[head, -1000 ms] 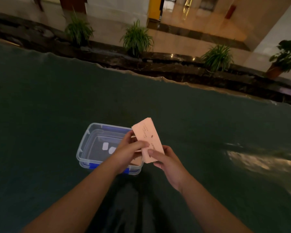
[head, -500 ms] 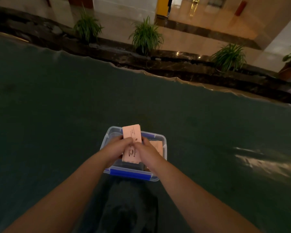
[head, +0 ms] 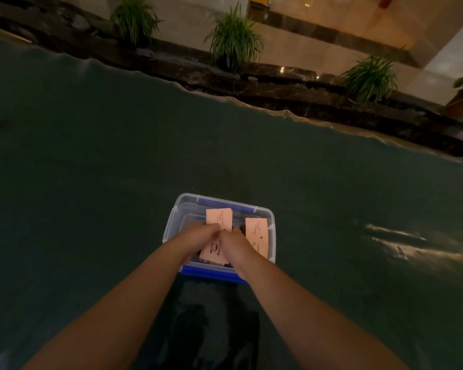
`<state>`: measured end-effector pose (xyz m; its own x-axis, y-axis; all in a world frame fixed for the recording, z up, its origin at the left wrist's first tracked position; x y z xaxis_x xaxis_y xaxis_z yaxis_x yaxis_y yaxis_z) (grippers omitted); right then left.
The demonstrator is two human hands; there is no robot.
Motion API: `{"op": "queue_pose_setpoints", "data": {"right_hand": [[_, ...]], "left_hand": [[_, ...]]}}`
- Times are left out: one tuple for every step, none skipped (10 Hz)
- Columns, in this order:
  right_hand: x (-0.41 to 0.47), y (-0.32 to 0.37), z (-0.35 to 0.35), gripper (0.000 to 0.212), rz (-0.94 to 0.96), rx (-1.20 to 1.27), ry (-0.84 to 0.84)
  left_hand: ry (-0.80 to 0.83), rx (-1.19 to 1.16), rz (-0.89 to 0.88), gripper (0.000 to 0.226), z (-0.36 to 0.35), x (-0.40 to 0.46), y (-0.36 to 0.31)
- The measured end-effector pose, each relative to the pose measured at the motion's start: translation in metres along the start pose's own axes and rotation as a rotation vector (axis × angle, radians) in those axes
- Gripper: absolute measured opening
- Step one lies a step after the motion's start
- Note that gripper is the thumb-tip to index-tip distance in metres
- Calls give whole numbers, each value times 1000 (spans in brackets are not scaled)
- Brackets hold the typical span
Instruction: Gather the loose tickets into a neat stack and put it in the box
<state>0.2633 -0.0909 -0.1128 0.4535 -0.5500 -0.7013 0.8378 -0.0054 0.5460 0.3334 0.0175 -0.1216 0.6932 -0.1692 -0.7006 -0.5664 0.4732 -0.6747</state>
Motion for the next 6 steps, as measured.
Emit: {"op": "queue_pose_setpoints", "data": {"right_hand": [[7,-6,-2,37,-26,39,-13],[10,-8,-3,44,-44,42,-31],[12,-4,-2,44,7,-34,-39],[8,-4,1,40,52,-70,-24],[-5,6,20,35,192,-65,11],[-21,15,44,37,314,-41,7]], "left_hand": [[-26,58,-16,11,1,1,-2],[-47,86,-18,7,4,0,-3],[-13,122,-46,8,5,-7,-6],[26,129,-72,20,5,-14,-9],[20,165,-163,35,11,-31,-26],[-87,253,-267,44,19,-51,-45]]}}
Point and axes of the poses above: each hand's wrist, its own x-axis towards the middle knuckle, its own z-axis out of the back of the hand, y = z × x, the point moved 10 cm from there along x, towards the middle knuckle, and after that the axes turned 10 degrees about -y, right-handed, at the moved point
